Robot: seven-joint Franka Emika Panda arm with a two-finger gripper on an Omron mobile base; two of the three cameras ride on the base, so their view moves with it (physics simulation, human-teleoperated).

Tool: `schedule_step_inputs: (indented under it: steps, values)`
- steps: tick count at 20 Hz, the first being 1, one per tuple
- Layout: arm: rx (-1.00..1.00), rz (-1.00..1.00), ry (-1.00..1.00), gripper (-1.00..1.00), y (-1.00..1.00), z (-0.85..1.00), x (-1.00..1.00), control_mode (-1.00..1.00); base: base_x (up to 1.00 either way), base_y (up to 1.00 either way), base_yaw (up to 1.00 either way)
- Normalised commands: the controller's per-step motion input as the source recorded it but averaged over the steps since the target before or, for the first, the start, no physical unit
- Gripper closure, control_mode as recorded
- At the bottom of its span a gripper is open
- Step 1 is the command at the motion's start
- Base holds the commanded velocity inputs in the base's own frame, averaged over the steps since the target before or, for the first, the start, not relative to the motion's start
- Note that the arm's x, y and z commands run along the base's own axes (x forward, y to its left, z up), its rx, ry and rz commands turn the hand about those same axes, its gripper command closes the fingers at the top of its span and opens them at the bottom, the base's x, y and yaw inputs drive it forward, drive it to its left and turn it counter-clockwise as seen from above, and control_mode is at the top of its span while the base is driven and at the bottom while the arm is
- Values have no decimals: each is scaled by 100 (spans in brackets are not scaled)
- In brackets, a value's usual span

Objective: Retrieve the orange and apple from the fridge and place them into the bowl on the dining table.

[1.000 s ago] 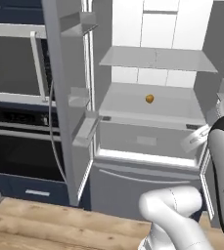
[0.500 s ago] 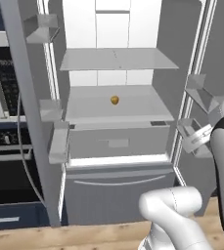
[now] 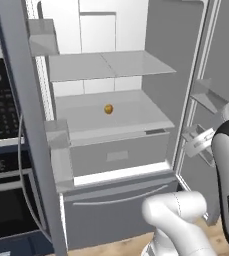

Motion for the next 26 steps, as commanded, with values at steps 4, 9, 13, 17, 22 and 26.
schedule_step_inputs:
  steps: [4, 9, 13, 17, 22, 26]
  values:
    - [0, 0, 0, -100, 0, 0, 0, 100, 63, 7, -14]
    - [0, 0, 0, -100, 0, 0, 0, 100, 46, 19, -14]
    - [0, 0, 0, -100, 0, 0, 0, 100, 13, 7, -10]
    - [0, -2, -3, -100, 3, -6, 1, -100, 0, 2, -5]
    - [0, -8, -4, -100, 30, -20, 17, -100, 0, 0, 0]
    - [1, -5, 0, -100, 15, -6, 43, -100, 0, 0, 0]
